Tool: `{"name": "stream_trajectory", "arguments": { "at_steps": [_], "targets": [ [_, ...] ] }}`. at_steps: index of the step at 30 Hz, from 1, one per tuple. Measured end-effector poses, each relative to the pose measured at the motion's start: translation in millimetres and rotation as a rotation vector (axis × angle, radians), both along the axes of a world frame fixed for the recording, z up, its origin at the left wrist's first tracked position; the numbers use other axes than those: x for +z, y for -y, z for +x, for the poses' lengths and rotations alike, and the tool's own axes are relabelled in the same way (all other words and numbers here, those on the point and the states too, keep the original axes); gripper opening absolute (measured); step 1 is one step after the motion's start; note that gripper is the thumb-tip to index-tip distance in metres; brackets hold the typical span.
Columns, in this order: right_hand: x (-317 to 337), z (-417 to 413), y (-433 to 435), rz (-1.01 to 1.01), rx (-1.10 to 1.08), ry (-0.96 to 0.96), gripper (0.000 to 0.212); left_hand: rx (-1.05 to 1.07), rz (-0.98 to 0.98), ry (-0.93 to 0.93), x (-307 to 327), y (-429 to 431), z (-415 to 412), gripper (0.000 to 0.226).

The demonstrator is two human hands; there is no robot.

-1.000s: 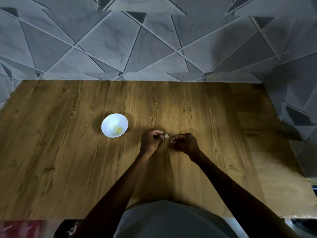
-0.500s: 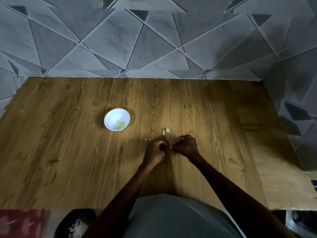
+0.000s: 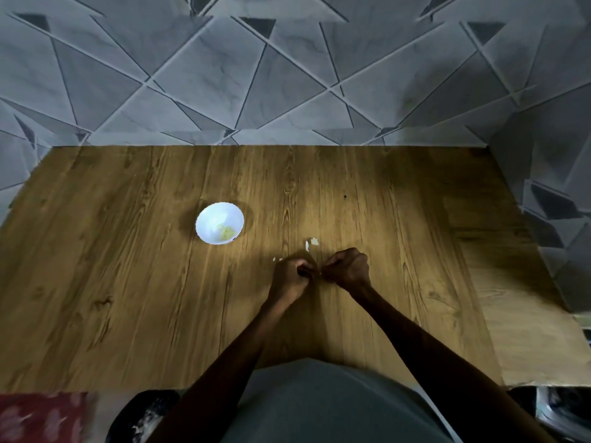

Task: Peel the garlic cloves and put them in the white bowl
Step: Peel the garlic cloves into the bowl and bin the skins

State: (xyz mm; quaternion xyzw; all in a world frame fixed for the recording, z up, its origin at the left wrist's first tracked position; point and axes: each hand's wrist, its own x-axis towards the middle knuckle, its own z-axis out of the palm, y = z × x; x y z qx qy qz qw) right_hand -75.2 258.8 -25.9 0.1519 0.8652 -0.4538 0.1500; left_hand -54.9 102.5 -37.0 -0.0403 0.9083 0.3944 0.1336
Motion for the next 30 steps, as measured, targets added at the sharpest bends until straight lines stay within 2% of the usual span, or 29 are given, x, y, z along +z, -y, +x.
{"name": "stream_trajectory", "arguments": {
  "at_steps": [5, 8, 15, 24, 30],
  "targets": [
    [-1, -3, -7, -0.103, -0.003, 0.066, 0.008, 0.116, 0.019, -0.167, 8, -2, -19, 0.020],
    [-4, -3, -12, -0.128, 0.007, 0.064, 0.006, 0.092, -0.022, -0.218, 8, -2, -35, 0.019],
    [-4, -3, -14, -0.102, 0.035, 0.063, 0.010, 0.034, -0.064, -0.167, 4, -3, -53, 0.006],
    [-1, -7, -15, -0.200, 0.043, 0.084, 0.004, 0.034, -0.034, -0.105, 1, -1, -57, 0.010],
    [-5, -5, -15, -0.157, 0.074, 0.054, 0.002, 0.064, 0.026, -0.130, 3, -1, -54, 0.009]
  ]
}}
